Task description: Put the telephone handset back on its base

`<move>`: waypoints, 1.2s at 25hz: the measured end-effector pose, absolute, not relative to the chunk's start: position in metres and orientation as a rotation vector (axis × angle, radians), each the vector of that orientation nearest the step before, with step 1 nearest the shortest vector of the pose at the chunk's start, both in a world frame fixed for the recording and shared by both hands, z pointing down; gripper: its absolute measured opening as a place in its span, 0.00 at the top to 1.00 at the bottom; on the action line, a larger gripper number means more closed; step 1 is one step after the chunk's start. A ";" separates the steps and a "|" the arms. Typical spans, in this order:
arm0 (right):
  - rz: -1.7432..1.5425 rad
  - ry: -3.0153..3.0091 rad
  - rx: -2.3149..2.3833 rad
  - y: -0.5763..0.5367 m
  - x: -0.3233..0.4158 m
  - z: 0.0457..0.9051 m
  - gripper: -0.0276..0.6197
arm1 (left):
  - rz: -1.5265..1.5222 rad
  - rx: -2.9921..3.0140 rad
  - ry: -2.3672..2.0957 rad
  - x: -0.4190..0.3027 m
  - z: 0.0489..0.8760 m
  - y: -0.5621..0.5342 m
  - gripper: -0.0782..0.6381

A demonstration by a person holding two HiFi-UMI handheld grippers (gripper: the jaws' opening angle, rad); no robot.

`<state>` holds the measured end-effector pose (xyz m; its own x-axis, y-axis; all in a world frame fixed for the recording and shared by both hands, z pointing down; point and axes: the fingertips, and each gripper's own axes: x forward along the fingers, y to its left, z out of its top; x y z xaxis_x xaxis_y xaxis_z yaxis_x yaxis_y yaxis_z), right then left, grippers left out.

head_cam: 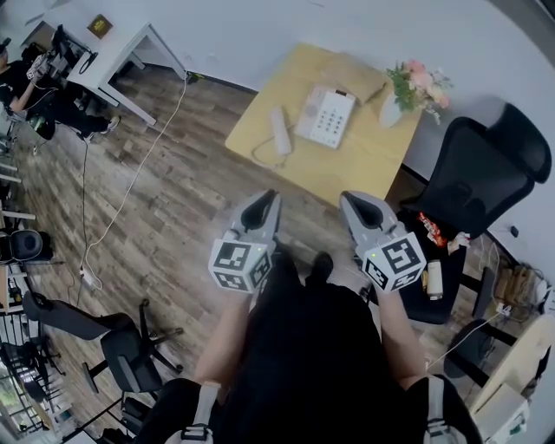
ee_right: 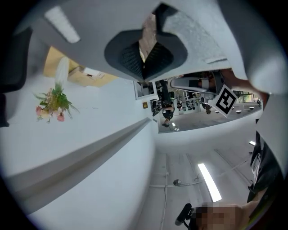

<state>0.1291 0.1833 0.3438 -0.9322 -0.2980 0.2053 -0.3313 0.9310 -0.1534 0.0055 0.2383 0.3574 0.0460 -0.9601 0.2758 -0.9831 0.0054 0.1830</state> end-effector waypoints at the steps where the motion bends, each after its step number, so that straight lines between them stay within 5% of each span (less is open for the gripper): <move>1: 0.291 -2.918 0.488 0.182 0.131 0.344 0.95 | 0.100 2.005 -1.966 0.006 0.359 0.239 0.83; 30: 0.383 -2.846 0.622 0.125 0.050 0.360 0.95 | 0.115 2.034 -1.834 -0.087 0.386 0.181 0.83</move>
<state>0.0503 0.1251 0.3597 -0.8905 -0.3798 0.2504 -0.4325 0.8775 -0.2070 -0.0868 0.1806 0.3858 0.1368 -0.9374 0.3204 -0.9700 -0.0612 0.2351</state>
